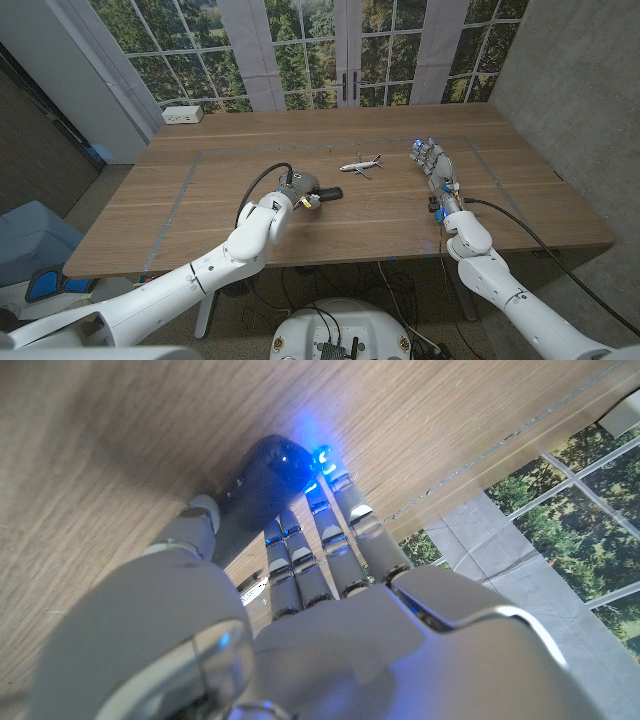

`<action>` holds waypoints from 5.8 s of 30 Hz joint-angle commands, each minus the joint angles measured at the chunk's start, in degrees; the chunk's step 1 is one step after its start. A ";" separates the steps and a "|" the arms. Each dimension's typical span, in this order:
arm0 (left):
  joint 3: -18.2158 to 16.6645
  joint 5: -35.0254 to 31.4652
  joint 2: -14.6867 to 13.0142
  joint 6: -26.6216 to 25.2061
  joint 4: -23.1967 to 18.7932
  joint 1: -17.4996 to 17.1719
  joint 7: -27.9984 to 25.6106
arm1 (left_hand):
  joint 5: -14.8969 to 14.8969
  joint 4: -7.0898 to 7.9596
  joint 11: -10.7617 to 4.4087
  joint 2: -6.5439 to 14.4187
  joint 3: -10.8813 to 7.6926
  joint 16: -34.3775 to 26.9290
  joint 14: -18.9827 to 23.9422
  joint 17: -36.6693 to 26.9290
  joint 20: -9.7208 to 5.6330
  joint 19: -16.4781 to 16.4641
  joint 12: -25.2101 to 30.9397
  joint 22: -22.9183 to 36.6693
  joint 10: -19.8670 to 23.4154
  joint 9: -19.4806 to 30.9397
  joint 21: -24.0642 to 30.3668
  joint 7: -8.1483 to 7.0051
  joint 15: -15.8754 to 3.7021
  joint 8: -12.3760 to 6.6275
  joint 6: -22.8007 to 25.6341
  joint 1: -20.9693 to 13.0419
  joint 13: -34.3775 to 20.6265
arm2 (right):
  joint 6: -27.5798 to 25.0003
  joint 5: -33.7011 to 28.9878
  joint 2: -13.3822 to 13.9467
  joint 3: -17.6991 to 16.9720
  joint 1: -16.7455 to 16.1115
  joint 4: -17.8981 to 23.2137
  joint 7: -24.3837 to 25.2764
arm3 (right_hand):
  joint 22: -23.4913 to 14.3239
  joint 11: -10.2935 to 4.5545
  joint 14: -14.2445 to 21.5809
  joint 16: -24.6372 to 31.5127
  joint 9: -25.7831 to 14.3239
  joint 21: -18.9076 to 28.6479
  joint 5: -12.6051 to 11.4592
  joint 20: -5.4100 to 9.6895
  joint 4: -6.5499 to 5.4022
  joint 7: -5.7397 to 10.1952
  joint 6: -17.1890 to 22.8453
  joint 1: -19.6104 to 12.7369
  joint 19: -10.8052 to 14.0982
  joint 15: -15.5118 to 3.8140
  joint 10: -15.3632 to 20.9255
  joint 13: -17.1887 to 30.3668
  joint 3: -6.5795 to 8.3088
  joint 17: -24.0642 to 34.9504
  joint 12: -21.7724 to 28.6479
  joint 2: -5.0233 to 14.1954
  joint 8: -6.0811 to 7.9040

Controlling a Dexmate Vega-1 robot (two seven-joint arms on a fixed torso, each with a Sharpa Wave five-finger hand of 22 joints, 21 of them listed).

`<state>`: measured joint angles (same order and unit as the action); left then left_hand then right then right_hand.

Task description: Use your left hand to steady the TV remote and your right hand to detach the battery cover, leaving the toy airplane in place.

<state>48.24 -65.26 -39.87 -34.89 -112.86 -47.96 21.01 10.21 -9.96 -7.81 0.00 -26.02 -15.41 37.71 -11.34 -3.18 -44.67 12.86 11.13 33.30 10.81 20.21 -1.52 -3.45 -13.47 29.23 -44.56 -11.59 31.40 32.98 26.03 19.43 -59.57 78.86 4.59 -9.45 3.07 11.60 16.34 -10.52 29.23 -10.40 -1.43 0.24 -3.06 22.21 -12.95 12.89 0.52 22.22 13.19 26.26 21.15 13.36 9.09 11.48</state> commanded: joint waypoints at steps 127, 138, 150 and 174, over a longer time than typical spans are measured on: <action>-12.92 65.38 -0.25 39.93 20.29 11.33 -15.67 | 3.58 -0.15 -0.30 2.78 5.17 -13.22 29.61 -14.68 -9.10 -3.92 6.74 13.74 28.97 3.41 36.14 3.57 -10.30 -0.27 29.51 -36.22 -6.30 | -27.39 -25.15 3.53 4.17 -4.14 24.25 25.91 | -0.93 -0.68 6.06 2.55 -0.52 -2.45 -0.43 -2.59 10.09 -0.73 0.11 -10.96 8.13 -0.36 0.19 1.72 1.84 -0.48 -0.17 -5.11 0.22; -12.80 65.08 0.18 41.37 21.42 11.91 -15.63 | 3.65 -0.12 -0.42 2.70 5.23 -13.19 29.58 -15.14 -9.06 -3.39 6.56 13.84 29.01 3.42 37.04 3.41 -10.29 -0.02 29.63 -36.32 -6.41 | -30.97 -28.31 3.11 6.13 -3.07 25.62 27.87 | -0.99 -0.99 7.42 3.35 -0.64 -2.40 -0.15 -2.96 9.91 -0.69 1.53 -11.97 9.19 -1.05 1.68 2.13 1.20 -0.06 0.54 -6.27 0.92; -12.86 64.46 0.47 43.20 22.09 11.98 -16.15 | 3.73 -0.13 -0.27 2.62 5.26 -13.16 29.61 -15.60 -9.03 -2.89 6.40 13.89 29.03 3.43 37.95 3.51 -10.28 0.21 29.74 -36.45 -6.57 | -34.49 -29.83 3.68 7.91 -2.27 27.93 26.97 | -1.19 -0.84 10.04 5.03 -0.86 -2.22 0.14 -2.97 9.36 -1.28 3.60 -12.58 10.42 -1.35 4.11 3.03 0.26 0.94 1.77 -6.82 1.74; -12.65 61.40 0.97 45.89 22.54 12.10 -17.55 | 3.86 -0.11 -0.31 2.46 5.27 -13.02 29.61 -16.35 -8.97 -2.02 6.17 13.85 29.30 3.46 39.58 3.52 -10.27 0.57 30.00 -36.63 -6.83 | -41.04 -31.00 5.13 10.33 -0.07 31.56 24.45 | -1.53 -0.96 14.05 8.62 -1.82 -1.53 0.49 -4.03 8.76 -2.11 9.23 -12.55 13.09 -1.05 9.26 5.60 -2.24 4.12 4.51 -7.82 4.01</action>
<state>35.41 -2.58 -39.19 10.04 -90.63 -36.00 3.88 13.79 -10.11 -6.86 -11.61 -20.34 -28.20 63.07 -27.53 -5.54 -46.98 19.24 24.84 61.42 13.98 59.34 2.12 -6.79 -13.03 58.68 -67.00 -18.24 -8.24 1.80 30.57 29.05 -60.35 109.36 30.43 -10.81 2.23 24.95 24.39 -12.06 27.24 -9.95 -5.04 9.01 -5.28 30.82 -24.97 25.30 -0.57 30.65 18.39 24.42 24.80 17.23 0.99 15.07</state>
